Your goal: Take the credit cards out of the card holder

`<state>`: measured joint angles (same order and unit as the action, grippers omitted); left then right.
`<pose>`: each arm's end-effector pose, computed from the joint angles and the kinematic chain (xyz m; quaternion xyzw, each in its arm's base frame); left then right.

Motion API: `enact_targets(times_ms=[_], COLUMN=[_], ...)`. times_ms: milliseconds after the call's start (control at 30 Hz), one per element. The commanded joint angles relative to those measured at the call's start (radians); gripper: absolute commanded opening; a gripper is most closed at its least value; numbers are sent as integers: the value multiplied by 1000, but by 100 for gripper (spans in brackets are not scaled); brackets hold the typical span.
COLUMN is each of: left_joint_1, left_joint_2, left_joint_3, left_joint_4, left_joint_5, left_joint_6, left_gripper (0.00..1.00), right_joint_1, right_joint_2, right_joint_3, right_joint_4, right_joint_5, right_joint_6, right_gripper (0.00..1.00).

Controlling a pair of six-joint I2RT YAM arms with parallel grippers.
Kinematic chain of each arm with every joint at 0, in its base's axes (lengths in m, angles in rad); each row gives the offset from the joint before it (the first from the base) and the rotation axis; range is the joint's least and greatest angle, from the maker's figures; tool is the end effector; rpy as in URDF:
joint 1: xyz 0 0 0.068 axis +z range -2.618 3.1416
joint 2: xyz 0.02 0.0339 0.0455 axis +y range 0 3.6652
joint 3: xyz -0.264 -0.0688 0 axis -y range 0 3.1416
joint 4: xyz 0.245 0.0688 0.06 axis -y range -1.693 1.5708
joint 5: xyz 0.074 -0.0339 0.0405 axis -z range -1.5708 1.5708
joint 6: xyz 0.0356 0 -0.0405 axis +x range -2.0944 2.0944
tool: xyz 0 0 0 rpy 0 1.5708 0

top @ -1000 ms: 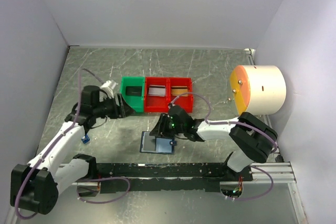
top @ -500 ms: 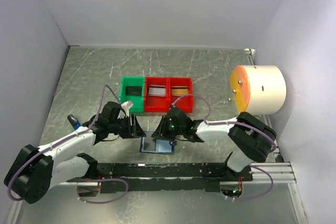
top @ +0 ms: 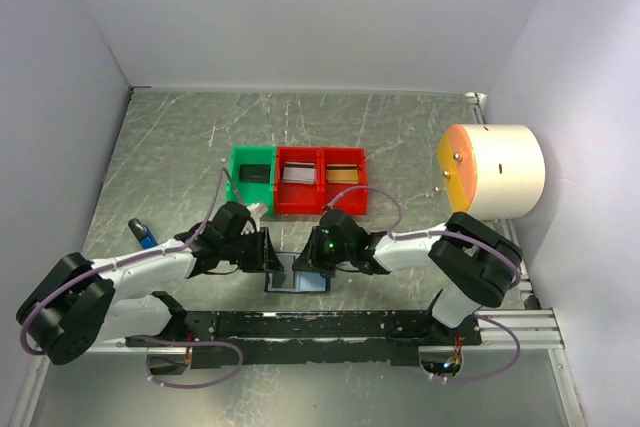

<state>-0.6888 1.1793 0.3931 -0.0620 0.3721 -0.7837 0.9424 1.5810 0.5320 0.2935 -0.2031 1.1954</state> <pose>0.1506 -0.1407 0.1462 0.0217 0.9214 -0.3615 0.1412 0.1565 0.2276 0.1204 0.0754 0.9111 0.3905 0.1082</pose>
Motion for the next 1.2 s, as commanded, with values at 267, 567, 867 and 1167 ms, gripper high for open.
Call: enact_targets(times_ms=[267, 567, 867, 1167], left_joint_1=[-26, -26, -25, -25], left_joint_2=[11, -33, -46, 16], left_joint_3=[41, 9, 11, 8], left_joint_4=[-148, -172, -195, -213], left_joint_5=[-307, -314, -275, -256], left_joint_6=[-92, -126, -80, -57], left_gripper=[35, 39, 44, 32], right_joint_1=[-38, -41, -50, -47], right_joint_2=[150, 164, 201, 212], right_joint_3=[113, 161, 158, 140], right_joint_4=[35, -43, 0, 60], right_joint_5=[-127, -98, -127, -137], right_joint_6=[-68, -122, -102, -79], right_gripper=[10, 12, 18, 14])
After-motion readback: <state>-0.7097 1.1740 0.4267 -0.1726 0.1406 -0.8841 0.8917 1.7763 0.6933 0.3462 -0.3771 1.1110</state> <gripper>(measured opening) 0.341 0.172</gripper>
